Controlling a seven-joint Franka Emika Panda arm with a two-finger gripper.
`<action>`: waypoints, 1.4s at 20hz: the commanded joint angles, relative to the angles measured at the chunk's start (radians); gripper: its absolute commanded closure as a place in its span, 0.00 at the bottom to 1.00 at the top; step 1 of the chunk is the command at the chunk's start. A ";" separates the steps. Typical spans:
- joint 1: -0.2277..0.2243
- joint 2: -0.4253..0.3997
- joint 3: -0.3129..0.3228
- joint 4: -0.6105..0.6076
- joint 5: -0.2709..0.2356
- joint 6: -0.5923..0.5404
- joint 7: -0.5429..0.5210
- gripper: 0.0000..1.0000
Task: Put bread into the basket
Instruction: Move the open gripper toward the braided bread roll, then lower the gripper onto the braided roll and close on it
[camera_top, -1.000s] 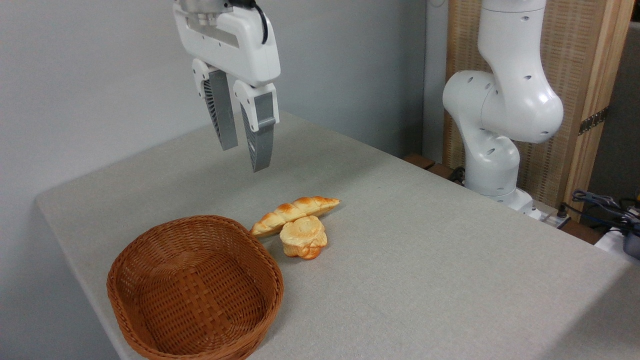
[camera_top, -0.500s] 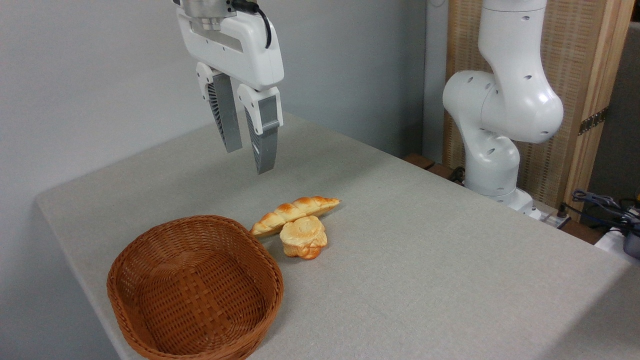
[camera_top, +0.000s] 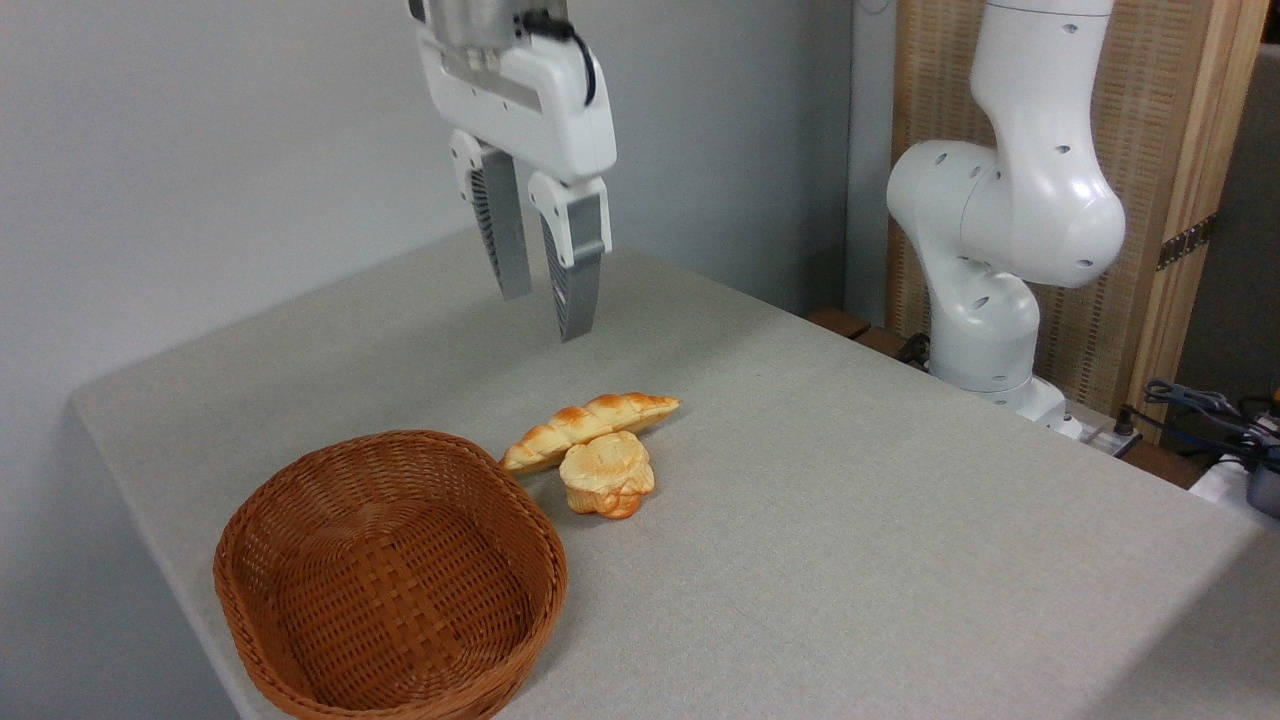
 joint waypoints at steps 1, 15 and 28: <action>-0.060 -0.030 -0.002 -0.110 -0.012 0.057 0.031 0.00; -0.087 0.006 -0.055 -0.372 0.052 0.342 0.077 0.00; -0.104 0.035 -0.058 -0.400 0.109 0.359 0.205 0.79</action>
